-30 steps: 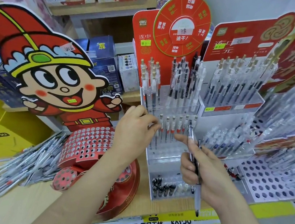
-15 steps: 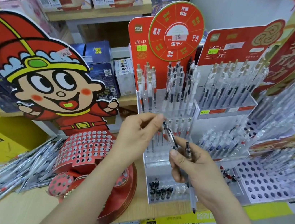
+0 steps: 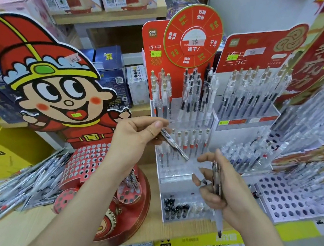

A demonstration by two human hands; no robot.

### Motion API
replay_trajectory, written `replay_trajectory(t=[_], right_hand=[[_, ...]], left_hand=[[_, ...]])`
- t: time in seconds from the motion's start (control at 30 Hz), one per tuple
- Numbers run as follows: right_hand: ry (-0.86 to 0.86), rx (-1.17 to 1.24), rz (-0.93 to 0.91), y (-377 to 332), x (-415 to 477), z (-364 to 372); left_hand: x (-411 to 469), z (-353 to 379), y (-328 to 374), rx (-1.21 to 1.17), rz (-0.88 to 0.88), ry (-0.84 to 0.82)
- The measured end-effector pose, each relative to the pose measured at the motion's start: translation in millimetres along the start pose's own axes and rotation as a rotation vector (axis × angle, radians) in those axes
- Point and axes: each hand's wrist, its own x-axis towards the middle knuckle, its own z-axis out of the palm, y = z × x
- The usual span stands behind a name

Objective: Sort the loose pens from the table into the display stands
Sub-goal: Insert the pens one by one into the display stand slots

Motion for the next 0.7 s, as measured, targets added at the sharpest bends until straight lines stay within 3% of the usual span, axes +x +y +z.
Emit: replay_trajectory(t=[0.23,0.43,0.7], right_hand=[[0.015,0.307,-0.095,3.7,10.2,-2.0],[0.044,-0.061,-0.250,5.9,11.0,22.8],[0.000,-0.078,-0.157,32.7,22.0,58.6]], left_hand=[[-12.0,-36.5,12.9,0.079,0.068,0.104],[-32.0,-76.0,5.8,0.236,0.059,0.217],[-65.5,-107.6,-32.2,0.424,0.023,0.264]])
